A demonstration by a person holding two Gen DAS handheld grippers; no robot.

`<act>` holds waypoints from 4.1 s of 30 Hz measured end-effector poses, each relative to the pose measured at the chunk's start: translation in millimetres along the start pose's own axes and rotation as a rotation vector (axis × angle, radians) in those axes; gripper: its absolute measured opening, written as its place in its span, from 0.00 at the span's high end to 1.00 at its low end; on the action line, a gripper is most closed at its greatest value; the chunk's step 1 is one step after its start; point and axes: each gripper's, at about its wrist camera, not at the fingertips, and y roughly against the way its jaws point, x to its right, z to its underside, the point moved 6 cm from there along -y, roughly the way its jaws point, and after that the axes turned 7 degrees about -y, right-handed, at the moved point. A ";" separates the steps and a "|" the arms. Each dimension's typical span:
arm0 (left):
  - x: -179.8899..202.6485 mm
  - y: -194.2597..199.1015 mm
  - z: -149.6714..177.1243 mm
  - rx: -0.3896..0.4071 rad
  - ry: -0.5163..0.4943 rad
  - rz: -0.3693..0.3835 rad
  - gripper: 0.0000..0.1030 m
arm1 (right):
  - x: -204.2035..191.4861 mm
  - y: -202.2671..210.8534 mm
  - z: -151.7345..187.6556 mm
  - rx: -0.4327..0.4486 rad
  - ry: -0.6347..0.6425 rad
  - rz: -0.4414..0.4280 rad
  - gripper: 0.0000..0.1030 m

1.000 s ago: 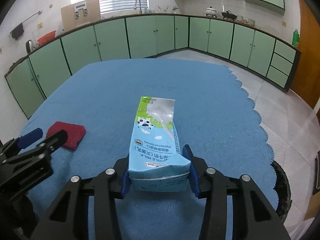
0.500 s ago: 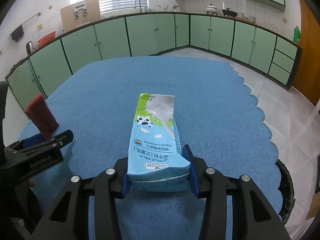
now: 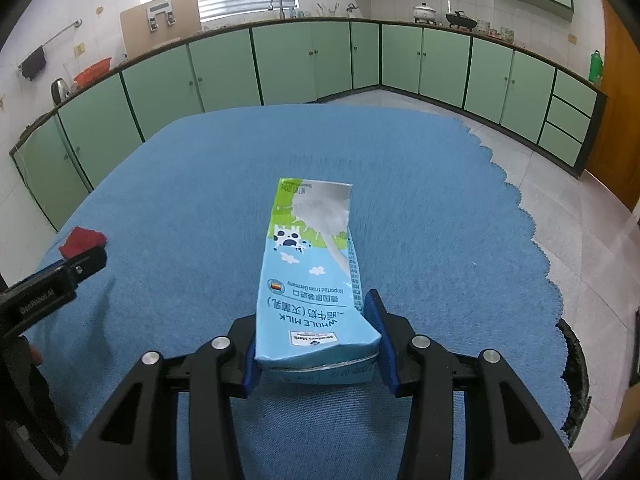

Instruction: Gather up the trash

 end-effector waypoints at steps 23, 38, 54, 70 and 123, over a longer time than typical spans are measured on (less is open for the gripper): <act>-32.1 -20.8 -13.0 -0.057 -0.062 -0.045 0.15 | -17.4 -9.3 -1.2 -0.016 0.025 0.001 0.56; -20.6 -13.8 -13.0 -0.023 -0.033 0.012 0.97 | -14.5 -2.1 -1.7 -0.002 0.018 -0.010 0.56; -20.5 1.0 -10.6 0.010 -0.023 0.057 0.65 | -10.2 -4.0 -2.6 -0.011 0.007 -0.008 0.56; -18.6 -39.6 -39.4 -0.023 0.032 -0.060 0.50 | -9.1 -15.7 -14.6 -0.018 0.004 -0.020 0.56; 196.5 102.9 32.3 0.181 -0.229 0.404 0.86 | 105.4 109.5 -20.4 0.151 -0.091 0.028 0.56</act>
